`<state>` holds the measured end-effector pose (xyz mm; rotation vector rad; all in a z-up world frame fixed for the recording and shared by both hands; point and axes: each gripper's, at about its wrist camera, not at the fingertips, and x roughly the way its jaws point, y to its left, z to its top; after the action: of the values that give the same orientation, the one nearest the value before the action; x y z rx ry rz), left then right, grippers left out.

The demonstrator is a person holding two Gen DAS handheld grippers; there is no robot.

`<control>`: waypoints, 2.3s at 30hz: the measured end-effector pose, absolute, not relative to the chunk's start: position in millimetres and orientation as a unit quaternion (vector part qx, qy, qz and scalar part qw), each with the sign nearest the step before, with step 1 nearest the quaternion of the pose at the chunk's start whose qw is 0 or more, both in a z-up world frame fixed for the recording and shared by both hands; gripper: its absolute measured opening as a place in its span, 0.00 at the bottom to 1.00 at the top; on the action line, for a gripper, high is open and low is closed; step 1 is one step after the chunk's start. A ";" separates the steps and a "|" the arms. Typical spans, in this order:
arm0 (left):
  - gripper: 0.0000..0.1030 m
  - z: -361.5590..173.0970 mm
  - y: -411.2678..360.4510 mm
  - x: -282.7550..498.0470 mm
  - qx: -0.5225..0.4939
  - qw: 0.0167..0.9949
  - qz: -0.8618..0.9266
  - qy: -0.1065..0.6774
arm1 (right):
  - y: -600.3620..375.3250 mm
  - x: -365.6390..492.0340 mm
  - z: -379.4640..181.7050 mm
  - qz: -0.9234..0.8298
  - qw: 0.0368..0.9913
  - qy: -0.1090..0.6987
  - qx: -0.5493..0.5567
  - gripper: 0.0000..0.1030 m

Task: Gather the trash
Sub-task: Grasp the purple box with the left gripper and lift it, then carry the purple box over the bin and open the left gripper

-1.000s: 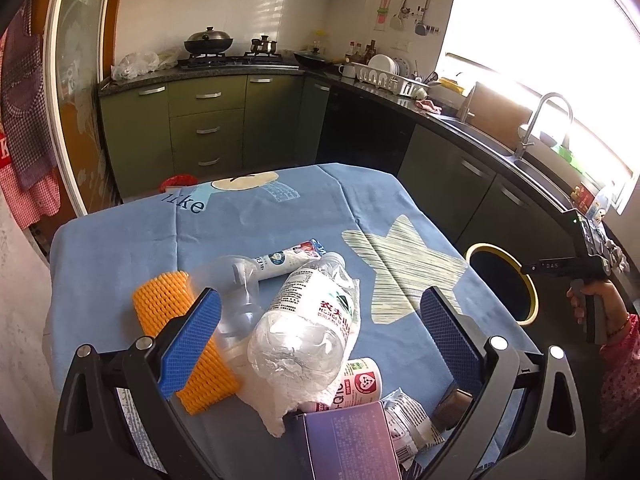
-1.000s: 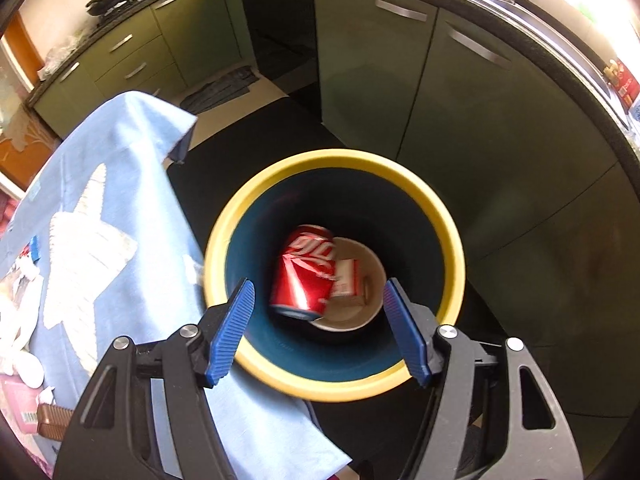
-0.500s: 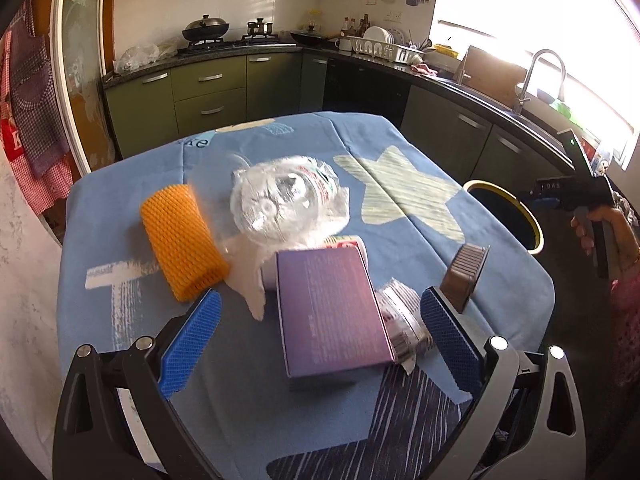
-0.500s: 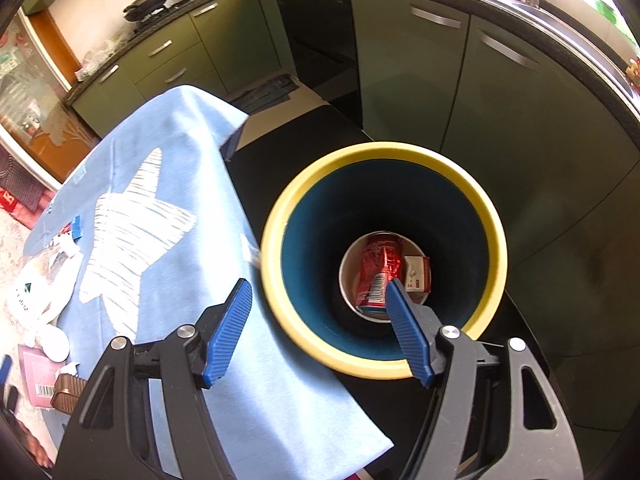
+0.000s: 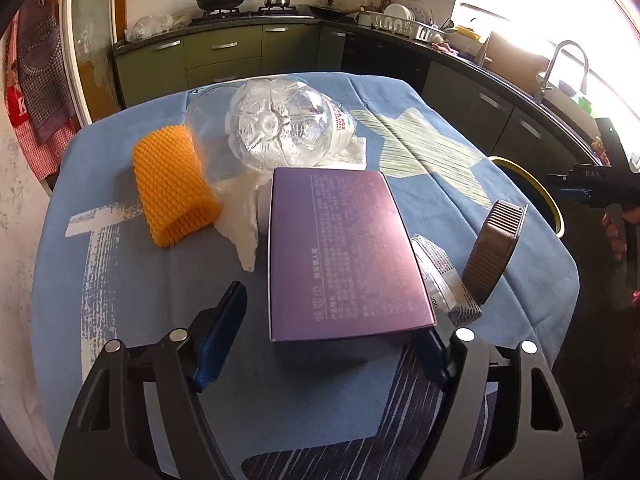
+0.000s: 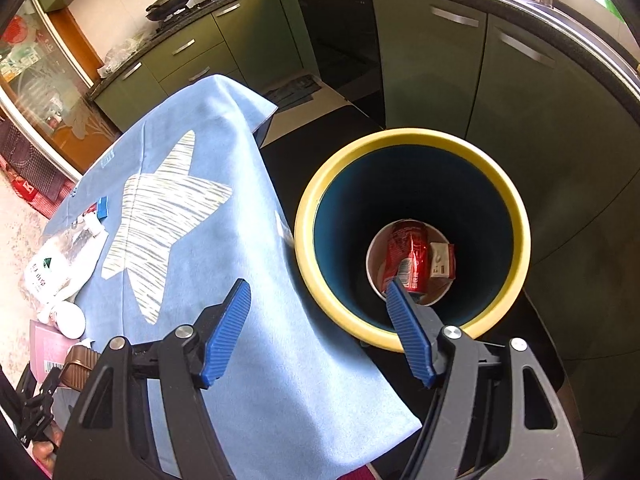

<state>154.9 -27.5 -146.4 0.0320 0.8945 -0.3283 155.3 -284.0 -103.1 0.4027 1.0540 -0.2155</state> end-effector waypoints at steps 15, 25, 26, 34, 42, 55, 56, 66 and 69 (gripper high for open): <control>0.53 -147.2 -24.2 147.9 0.010 0.890 -0.166 0.424 | -288.7 152.4 -109.9 -0.098 0.838 0.498 0.201 0.65; 0.53 -120.3 -17.8 127.7 0.021 0.896 -0.175 0.408 | -289.2 147.1 -109.3 -0.100 0.840 0.493 0.202 0.65; 0.53 -114.2 -19.6 126.0 0.023 0.897 -0.181 0.404 | -289.8 145.3 -108.6 -0.102 0.841 0.491 0.202 0.65; 0.53 -74.6 -55.5 133.4 0.041 0.890 -0.252 0.378 | -303.0 125.5 -102.4 -0.120 0.848 0.471 0.210 0.65; 0.53 -40.3 -125.0 159.0 0.062 0.866 -0.329 0.371 | -335.4 94.5 -104.9 -0.155 0.849 0.452 0.225 0.67; 0.53 -42.8 -308.9 204.4 0.079 0.818 -0.398 0.408 | -398.8 53.6 -124.7 -0.199 0.843 0.430 0.257 0.68; 0.53 -46.1 -322.8 208.5 0.079 0.815 -0.399 0.413 | -403.3 50.2 -126.6 -0.202 0.842 0.429 0.260 0.68; 0.53 -98.6 -435.3 250.3 0.114 0.813 -0.361 0.443 | -426.9 27.7 -140.0 -0.215 0.835 0.425 0.276 0.68; 0.53 -113.4 -452.7 263.2 0.111 0.812 -0.349 0.455 | -427.6 26.2 -141.8 -0.217 0.834 0.426 0.277 0.68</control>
<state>263.2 -452.7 -113.4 0.2381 0.9723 -0.7447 26.2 -427.6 -141.8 0.5878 0.9020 -0.4588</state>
